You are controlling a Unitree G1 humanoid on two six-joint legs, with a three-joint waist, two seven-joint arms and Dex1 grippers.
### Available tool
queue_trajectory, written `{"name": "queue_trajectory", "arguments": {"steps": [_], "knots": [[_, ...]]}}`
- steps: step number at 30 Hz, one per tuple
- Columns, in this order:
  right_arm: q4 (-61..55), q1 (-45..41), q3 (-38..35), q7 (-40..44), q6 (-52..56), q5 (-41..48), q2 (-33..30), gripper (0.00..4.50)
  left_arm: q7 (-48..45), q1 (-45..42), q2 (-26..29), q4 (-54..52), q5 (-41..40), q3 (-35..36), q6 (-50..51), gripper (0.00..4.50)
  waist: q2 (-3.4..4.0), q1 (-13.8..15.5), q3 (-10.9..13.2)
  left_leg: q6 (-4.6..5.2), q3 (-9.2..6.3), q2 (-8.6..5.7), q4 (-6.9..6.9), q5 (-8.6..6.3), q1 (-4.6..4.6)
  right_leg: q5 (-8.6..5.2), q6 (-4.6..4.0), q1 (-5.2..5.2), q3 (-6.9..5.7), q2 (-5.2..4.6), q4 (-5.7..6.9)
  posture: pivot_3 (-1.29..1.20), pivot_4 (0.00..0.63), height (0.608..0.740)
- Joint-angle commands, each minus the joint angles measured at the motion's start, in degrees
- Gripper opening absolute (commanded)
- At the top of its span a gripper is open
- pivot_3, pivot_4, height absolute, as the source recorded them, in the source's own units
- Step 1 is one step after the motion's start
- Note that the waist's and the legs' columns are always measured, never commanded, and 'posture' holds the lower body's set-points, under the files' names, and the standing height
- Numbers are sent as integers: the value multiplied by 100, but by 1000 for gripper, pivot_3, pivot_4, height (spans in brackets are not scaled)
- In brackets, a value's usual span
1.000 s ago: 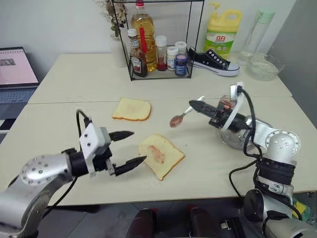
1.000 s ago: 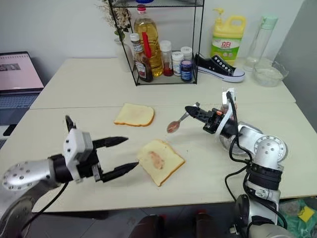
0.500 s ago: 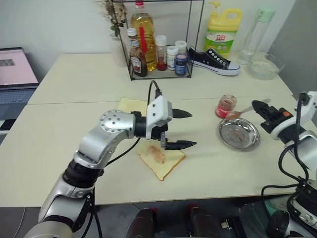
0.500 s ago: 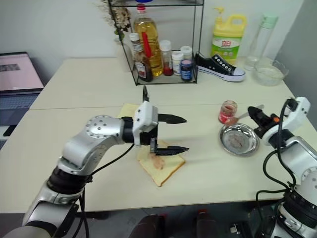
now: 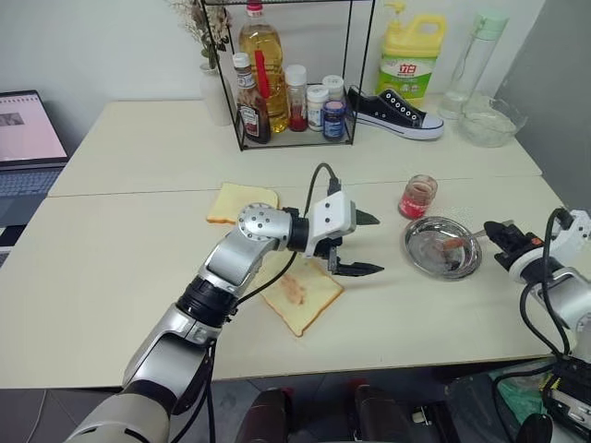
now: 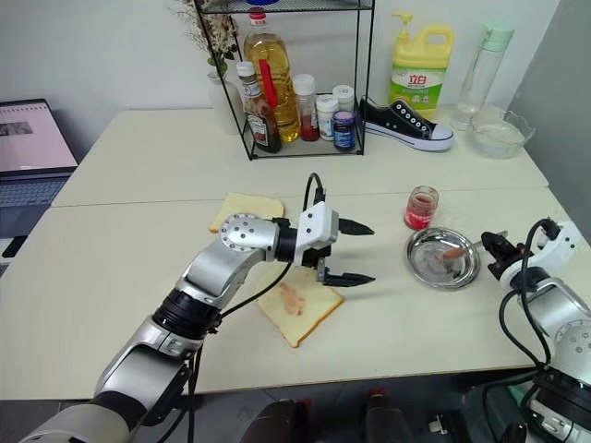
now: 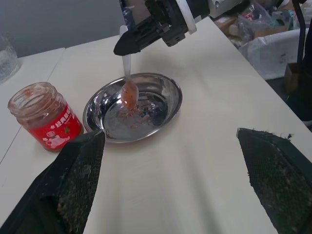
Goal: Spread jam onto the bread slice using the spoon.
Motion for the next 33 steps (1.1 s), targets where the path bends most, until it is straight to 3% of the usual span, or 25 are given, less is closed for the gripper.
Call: {"name": "queue_trajectory", "arguments": {"steps": [1,5,16,18,20,25,29,33], "knots": [[274,-10,-40,227,-268,-153,-170,37,-24,-124,-38,-45,65,116,-117,4500,0,2,0,0,-1,0,1,0,0,0,0,2,-1,0,0,0,150,740],[723,-43,-285,214,-344,-15,-158,37,26,-30,-37,-148,82,141,-75,4500,0,4,0,0,-3,0,2,0,2,0,0,5,-3,-1,0,0,150,740],[725,-104,-785,21,-286,232,-531,3972,64,-72,8,-121,83,256,-75,4500,3,6,-1,0,-3,-2,2,0,2,0,0,6,-3,-4,0,0,150,740],[674,-80,-938,9,-230,298,-800,4439,19,-43,148,-187,22,362,-8,4500,4,6,0,0,-2,-4,2,0,2,0,0,6,-2,-5,1,0,150,740],[558,5,-954,132,-130,294,-1124,4439,-68,0,337,-256,-46,488,79,4500,4,5,0,0,-2,-4,2,0,2,0,0,6,-3,-4,0,0,150,740],[-694,568,-96,1757,257,222,-2528,4439,-305,173,1135,-242,-227,1021,378,4500,25,-52,1,2,4,5,-2,-1,9,-1,1,3,6,5,0,0,150,740],[-1682,517,962,3139,316,279,-3355,4439,-565,510,1919,-429,-545,1571,930,4500,21,-68,3,2,-3,13,0,-1,17,-1,1,13,-3,14,0,0,150,740],[-2304,334,1960,4092,97,48,-3696,4439,-768,949,2797,-805,-745,2020,1436,4500,-2,-17,17,1,-15,22,0,-1,9,-1,1,10,-15,16,-5,0,150,740]]}}
